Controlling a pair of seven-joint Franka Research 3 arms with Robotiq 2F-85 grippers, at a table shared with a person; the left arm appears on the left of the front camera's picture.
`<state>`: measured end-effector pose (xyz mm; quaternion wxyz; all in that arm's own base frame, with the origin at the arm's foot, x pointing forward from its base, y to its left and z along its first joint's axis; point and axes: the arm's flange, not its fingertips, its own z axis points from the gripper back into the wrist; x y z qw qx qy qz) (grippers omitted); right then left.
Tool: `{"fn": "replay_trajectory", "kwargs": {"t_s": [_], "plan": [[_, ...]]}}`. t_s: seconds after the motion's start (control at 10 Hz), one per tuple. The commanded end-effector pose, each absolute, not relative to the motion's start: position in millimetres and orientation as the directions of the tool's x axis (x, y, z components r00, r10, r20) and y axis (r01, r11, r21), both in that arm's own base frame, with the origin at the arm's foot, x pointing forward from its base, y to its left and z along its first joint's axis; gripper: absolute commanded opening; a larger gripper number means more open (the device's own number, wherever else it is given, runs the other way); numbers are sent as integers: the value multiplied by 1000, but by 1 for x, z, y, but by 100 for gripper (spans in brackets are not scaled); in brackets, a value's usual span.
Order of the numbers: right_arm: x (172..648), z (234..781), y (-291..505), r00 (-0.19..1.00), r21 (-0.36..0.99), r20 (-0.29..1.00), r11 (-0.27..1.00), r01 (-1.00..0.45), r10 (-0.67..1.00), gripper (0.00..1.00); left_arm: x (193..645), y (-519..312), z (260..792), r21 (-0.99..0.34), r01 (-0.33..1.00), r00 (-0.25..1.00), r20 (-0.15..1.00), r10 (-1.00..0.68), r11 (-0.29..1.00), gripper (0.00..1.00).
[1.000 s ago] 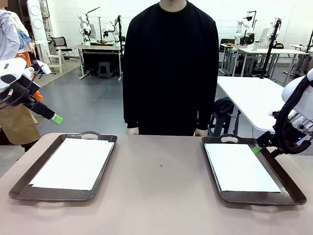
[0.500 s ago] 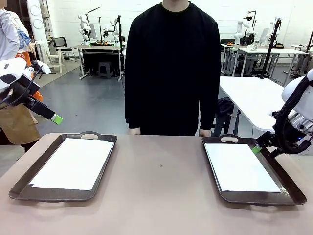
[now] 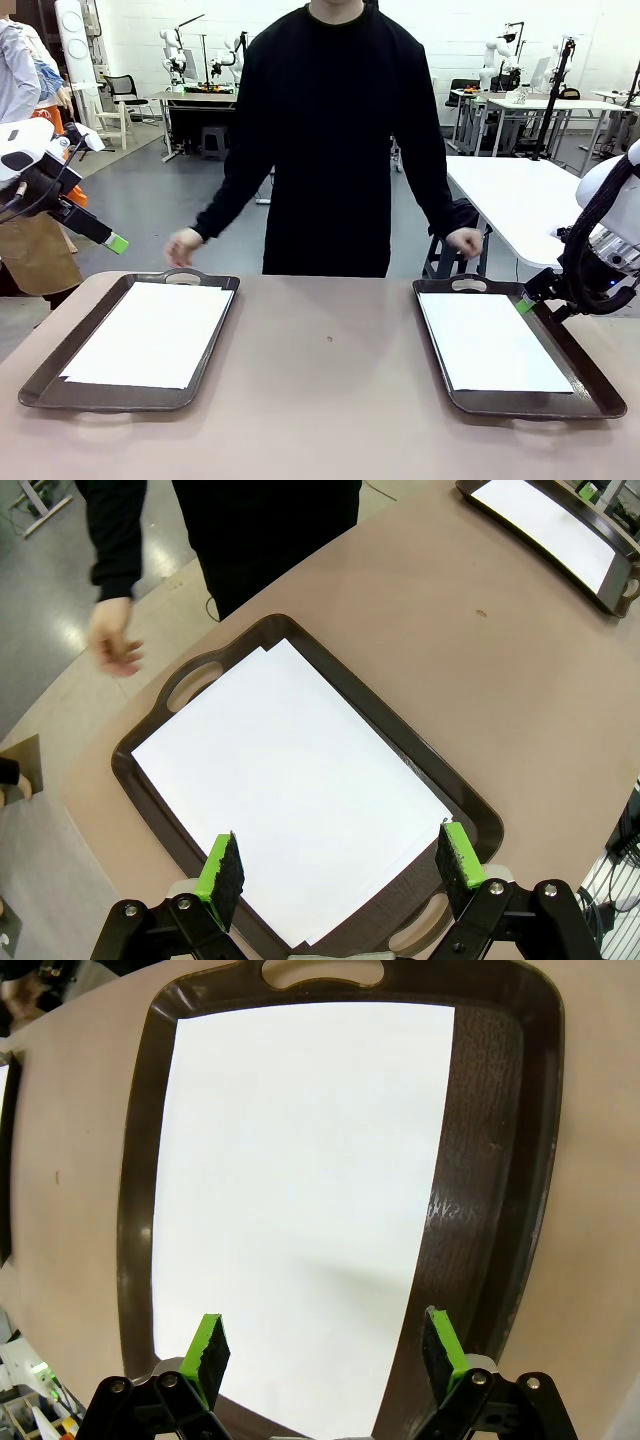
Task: Sort the A4 documents.
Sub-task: Place the A4 Paper in the designated Handle tray.
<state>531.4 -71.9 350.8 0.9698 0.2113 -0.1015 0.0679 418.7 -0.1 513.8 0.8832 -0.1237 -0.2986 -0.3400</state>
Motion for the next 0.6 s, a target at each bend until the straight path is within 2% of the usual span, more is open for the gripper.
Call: {"fn": "replay_trajectory", "kwargs": {"t_s": [0.0, 0.5], "plan": [[533, 349, -72, 971, 396, 224, 902, -174, 89, 100, 418, 1, 514, -11, 671, 591, 611, -527, 741, 100], [533, 349, -72, 971, 396, 224, 902, -174, 89, 100, 418, 1, 514, -11, 671, 591, 611, -527, 741, 100]]}}
